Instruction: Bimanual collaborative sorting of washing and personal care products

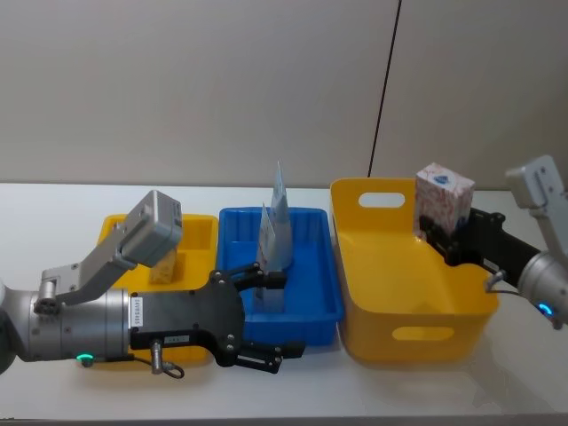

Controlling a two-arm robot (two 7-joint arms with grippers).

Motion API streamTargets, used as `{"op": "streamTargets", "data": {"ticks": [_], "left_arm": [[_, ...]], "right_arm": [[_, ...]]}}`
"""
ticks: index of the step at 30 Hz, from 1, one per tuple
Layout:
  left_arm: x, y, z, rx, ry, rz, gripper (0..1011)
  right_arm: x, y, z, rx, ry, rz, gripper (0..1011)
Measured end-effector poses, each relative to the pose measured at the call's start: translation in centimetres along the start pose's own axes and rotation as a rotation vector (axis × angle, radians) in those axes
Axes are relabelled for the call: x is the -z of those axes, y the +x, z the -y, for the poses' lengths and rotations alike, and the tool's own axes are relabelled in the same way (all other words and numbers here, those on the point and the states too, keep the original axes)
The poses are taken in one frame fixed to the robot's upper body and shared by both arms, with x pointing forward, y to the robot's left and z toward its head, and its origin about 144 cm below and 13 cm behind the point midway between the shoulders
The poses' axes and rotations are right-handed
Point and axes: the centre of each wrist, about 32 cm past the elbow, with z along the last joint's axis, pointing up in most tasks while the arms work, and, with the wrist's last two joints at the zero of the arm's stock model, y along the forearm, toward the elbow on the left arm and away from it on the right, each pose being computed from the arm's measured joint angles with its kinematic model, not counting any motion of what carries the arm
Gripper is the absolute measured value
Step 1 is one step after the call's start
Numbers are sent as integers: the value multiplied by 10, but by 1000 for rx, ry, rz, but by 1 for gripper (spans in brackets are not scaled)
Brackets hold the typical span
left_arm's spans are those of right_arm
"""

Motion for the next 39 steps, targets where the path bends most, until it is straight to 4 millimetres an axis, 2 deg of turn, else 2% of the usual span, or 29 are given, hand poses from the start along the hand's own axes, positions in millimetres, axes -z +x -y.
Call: {"op": "streamTargets", "data": {"ticks": [18,28,39], "left_arm": [[0,0,0,0,0,0,1001],[0,0,0,0,0,0,1001],[0,0,0,0,0,0,1001]], "right_arm": [[-7,-9,-73,222,-50,-47,370],[-12,-16,-98,241,-62,-69,370],[-13,-23,-114,265,-85,-77,370]]}}
